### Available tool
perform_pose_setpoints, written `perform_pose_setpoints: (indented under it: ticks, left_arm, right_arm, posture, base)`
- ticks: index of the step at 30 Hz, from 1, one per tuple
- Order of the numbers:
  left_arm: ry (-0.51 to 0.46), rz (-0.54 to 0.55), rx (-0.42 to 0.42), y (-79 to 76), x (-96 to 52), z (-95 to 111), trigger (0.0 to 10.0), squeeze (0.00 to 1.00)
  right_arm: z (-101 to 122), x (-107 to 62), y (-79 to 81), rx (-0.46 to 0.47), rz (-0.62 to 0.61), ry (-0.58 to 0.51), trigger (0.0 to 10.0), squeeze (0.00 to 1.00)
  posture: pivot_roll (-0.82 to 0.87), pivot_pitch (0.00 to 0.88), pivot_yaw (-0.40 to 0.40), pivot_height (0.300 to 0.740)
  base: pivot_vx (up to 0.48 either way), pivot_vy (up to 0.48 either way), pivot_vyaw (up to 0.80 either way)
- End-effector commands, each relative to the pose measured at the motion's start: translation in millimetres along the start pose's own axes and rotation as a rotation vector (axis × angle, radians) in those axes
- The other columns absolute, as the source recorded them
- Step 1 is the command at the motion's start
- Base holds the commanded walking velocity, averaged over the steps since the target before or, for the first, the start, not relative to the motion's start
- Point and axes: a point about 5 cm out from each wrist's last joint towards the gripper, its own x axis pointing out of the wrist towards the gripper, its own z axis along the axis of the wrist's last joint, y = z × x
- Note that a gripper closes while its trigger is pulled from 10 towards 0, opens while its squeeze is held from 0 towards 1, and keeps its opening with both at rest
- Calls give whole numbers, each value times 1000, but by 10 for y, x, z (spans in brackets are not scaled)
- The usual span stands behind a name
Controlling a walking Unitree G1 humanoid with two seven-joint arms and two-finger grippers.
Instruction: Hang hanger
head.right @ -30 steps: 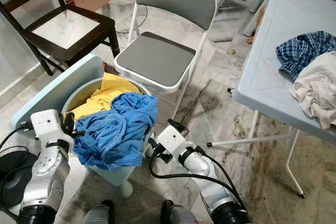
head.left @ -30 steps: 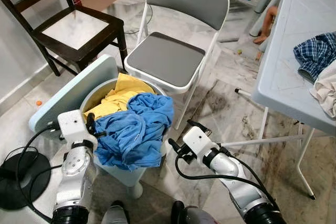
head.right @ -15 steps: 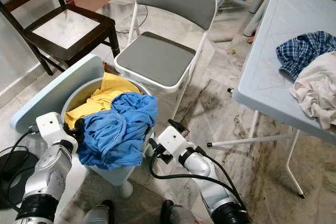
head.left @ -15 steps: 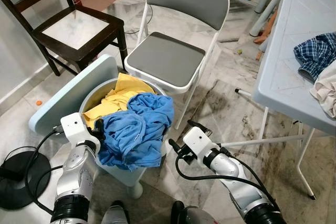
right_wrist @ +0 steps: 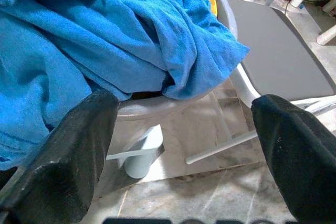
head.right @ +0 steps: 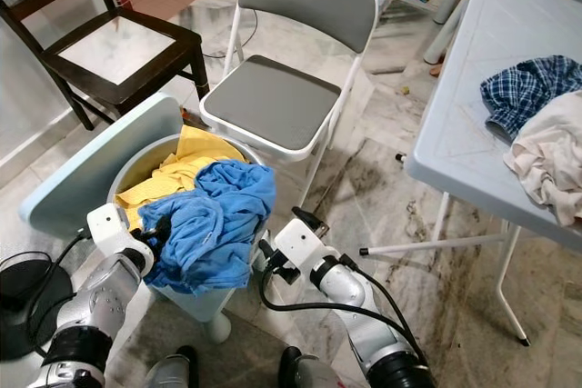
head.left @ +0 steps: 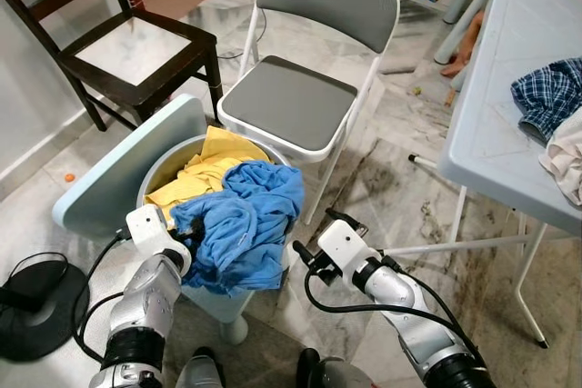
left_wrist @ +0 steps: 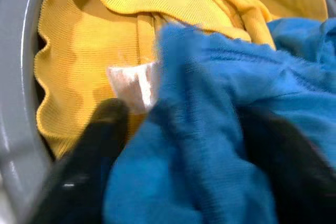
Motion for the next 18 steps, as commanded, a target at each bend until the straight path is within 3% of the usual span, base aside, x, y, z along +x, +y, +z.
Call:
perform_pose_setpoints:
  ticks: [1, 5, 9, 18]
  left_arm:
    - [37, -1, -16, 17, -6, -80, 0, 0]
    - [29, 13, -24, 52, -15, -64, 0, 0]
    - [-11, 108, 63, 215, -85, -70, 0, 0]
    - [-27, 140, 79, 251, -107, -76, 0, 0]
  right_arm:
    - [-35, -35, -6, 5, -10, 15, 10000, 0]
    - [-37, -39, -9, 4, -12, 16, 10000, 0]
    - [-41, -43, -3, 5, -10, 17, 10000, 0]
    - [-34, -35, -2, 3, -5, 15, 10000, 0]
  posture:
    - [138, 230, -89, 740]
    - [139, 229, -89, 740]
    - [143, 231, -91, 740]
    - [147, 233, -96, 740]
  base:
    - [0, 0, 0]
    - [0, 0, 0]
    - [0, 0, 0]
    - [0, 0, 0]
